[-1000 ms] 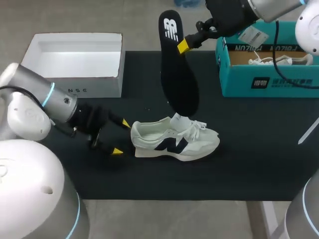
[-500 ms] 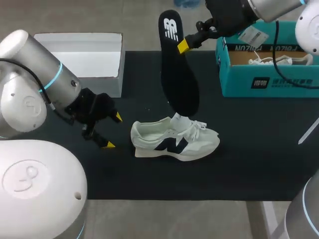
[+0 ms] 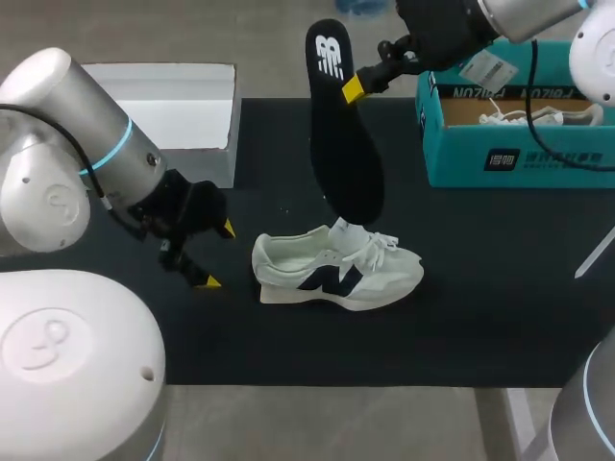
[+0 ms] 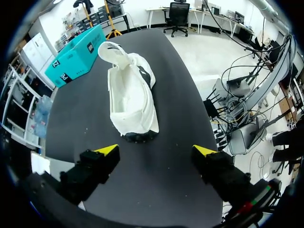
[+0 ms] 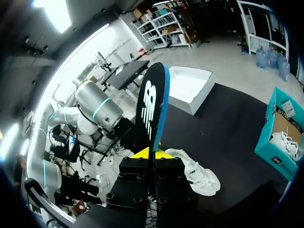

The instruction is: Take the shoe out of the shoebox, open the shoe tongue, remove and reinsert the insole, then place the shoe into the shoebox

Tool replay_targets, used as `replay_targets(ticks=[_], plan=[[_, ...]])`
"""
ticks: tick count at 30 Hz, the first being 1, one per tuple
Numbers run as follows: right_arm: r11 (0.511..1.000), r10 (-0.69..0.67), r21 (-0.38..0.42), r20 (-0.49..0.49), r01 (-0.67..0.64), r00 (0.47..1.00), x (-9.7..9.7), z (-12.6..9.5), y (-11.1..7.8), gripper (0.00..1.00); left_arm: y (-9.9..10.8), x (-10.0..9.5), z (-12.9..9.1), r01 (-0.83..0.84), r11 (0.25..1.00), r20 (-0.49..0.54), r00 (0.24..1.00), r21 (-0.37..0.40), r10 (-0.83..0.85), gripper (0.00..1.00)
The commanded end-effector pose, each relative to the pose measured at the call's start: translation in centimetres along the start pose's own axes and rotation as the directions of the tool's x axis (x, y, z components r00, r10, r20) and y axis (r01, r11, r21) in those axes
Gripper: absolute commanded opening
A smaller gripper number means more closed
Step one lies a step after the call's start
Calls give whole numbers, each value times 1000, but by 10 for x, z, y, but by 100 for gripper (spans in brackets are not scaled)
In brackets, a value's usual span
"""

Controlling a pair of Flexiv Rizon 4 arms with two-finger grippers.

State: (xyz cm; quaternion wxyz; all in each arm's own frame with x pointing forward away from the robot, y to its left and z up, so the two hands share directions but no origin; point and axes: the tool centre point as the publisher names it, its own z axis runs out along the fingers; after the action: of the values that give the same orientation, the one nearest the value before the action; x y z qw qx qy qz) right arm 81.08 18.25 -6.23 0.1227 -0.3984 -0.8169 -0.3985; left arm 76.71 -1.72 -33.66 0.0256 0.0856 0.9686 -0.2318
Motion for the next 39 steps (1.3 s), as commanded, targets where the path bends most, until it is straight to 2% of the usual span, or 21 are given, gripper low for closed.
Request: replay_targets(ticks=[1, 7, 12, 21, 27, 32, 39], plan=[[999, 32, -5, 6, -32, 999, -1, -11, -3, 0, 1, 1, 0, 0, 1000, 1, 1000, -1, 0, 100], [999, 50, -17, 55, -49, 997, 8, -36, -3, 0, 1, 1, 0, 0, 1000, 1, 1000, -1, 0, 100], [999, 51, 10, 41, -52, 998, 9, -28, 2, 0, 1, 1, 0, 0, 1000, 1, 1000, -1, 0, 100], [998, 53, -30, 52, -51, 997, 9, -31, -2, 0, 1, 1, 0, 0, 1000, 1, 1000, -1, 0, 100], [998, 53, -30, 52, -51, 997, 9, -31, -2, 0, -26, -9, -7, -26, 1000, 15, 1000, -14, 26, 100], [998, 53, -30, 52, -51, 997, 9, -31, -2, 0, -58, -21, -13, -48, 999, 36, 998, -19, 49, 100], [998, 53, -30, 52, -51, 997, 9, -31, -2, 0, -93, -51, 9, -34, 997, 60, 997, -74, 39, 100]])
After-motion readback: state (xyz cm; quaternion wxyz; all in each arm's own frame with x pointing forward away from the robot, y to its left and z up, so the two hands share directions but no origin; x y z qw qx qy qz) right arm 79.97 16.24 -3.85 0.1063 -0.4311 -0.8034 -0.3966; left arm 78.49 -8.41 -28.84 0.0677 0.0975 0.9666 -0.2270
